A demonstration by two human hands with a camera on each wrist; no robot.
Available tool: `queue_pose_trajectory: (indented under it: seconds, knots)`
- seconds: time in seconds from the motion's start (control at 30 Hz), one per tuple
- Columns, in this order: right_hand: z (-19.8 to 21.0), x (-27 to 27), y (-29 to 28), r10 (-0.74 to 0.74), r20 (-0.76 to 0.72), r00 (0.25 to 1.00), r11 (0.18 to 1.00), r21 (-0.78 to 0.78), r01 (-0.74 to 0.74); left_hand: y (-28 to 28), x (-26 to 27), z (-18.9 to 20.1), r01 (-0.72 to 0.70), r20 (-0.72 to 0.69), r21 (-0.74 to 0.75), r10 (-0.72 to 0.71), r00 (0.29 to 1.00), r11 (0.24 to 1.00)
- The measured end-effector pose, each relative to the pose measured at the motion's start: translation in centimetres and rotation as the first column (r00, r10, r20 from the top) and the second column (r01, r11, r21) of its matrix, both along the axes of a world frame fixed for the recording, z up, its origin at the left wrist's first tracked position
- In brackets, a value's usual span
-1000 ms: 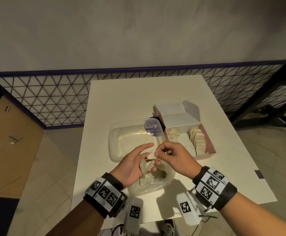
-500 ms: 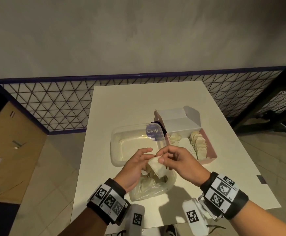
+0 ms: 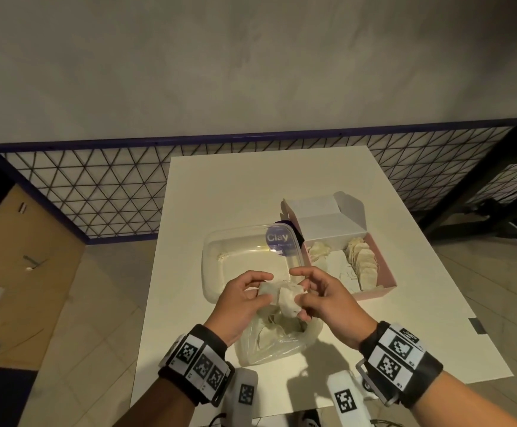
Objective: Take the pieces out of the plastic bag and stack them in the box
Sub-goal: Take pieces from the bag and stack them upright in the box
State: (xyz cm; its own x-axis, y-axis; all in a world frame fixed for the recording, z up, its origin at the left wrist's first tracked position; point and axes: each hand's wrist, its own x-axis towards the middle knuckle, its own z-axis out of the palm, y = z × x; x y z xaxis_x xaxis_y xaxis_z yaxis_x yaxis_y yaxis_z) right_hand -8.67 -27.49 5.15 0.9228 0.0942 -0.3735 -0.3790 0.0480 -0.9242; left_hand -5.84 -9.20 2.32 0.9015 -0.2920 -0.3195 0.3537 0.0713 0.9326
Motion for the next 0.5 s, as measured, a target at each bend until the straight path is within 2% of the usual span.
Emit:
queue_pose_trajectory:
  seconds: [0.1, 0.3, 0.5]
  knots:
    - [-0.3, 0.2, 0.3, 0.028, -0.062, 0.998, 1.000, 0.012, -0.027, 0.2, 0.3, -0.1, -0.011, 0.017, 0.044, 0.010, 1.000, 0.999]
    - [-0.1, 0.1, 0.7, 0.018, -0.080, 0.997, 0.994, -0.105, -0.026, 0.6, 1.2, -0.5, -0.060, 0.068, 0.121, 0.052, 0.996, 0.991]
    - [-0.2, 0.0, 0.8, -0.016, -0.089, 0.996, 0.993, -0.119, 0.005, 0.6, 1.5, -0.7, -0.064, 0.042, 0.109, 0.059, 0.997, 0.992]
